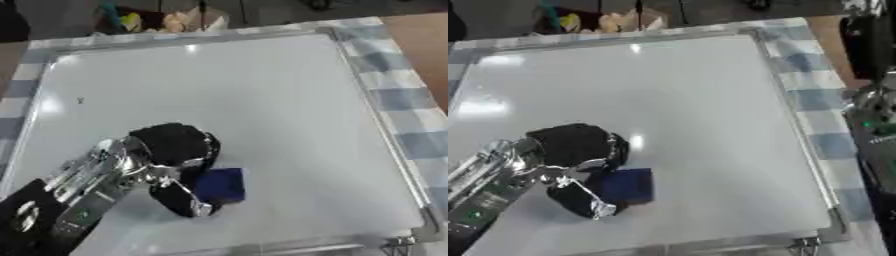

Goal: Wipe the whiteboard clean with a brush.

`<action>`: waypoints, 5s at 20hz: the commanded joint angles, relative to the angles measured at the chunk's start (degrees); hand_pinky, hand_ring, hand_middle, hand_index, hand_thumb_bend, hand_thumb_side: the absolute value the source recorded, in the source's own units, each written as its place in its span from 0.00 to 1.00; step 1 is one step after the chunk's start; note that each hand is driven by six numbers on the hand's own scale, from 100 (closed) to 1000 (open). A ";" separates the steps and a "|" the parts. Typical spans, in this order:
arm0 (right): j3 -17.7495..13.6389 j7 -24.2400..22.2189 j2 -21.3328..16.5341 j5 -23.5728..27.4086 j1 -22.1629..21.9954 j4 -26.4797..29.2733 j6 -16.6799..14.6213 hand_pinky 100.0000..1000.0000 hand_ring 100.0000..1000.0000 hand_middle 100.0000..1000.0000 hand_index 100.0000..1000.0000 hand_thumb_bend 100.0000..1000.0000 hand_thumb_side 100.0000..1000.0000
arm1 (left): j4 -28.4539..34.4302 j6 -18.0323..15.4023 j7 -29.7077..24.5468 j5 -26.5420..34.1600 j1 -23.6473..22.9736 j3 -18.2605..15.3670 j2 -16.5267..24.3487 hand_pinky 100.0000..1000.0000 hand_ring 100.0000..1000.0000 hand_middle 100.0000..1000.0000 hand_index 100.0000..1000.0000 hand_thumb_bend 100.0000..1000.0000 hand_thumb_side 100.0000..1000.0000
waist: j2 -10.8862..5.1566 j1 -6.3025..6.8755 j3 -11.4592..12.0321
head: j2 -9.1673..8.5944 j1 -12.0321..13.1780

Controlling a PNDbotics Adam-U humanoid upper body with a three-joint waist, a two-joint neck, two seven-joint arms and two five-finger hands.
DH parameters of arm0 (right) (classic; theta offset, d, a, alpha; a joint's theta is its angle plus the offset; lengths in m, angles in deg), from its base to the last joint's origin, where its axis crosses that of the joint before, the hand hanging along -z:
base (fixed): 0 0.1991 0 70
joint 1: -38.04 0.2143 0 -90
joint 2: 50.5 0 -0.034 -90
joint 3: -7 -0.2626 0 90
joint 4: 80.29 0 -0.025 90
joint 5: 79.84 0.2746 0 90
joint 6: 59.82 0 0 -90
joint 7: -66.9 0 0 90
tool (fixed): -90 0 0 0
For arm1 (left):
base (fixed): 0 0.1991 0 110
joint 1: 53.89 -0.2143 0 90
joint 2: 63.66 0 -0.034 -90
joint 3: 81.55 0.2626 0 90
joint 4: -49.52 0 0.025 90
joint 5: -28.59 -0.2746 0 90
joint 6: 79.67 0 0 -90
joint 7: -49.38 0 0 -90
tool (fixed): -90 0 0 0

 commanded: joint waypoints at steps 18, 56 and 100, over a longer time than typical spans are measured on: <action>-0.68 0.28 -0.70 0.43 0.30 0.86 -0.04 0.76 0.79 0.72 0.77 0.00 0.89 | 0.61 0.94 1.11 1.16 0.57 0.13 -0.13 0.32 0.51 0.60 0.10 0.17 0.42 | -1.22 -0.56 -0.18 | -0.77 -0.15; -0.65 0.33 -0.66 0.54 0.41 0.86 -0.22 0.76 0.79 0.72 0.77 0.00 0.90 | -3.11 -0.48 3.60 -0.36 0.15 0.30 -0.95 0.24 0.46 0.47 0.09 0.08 0.38 | -1.46 -0.55 0.21 | -1.25 -0.13; -0.70 0.32 -0.97 0.92 -0.01 0.86 -0.28 0.77 0.79 0.72 0.77 0.00 0.89 | -2.42 3.84 6.96 -1.71 -2.18 -8.21 6.05 0.21 0.42 0.41 0.08 0.00 0.37 | -1.48 -0.64 0.45 | -2.30 -0.08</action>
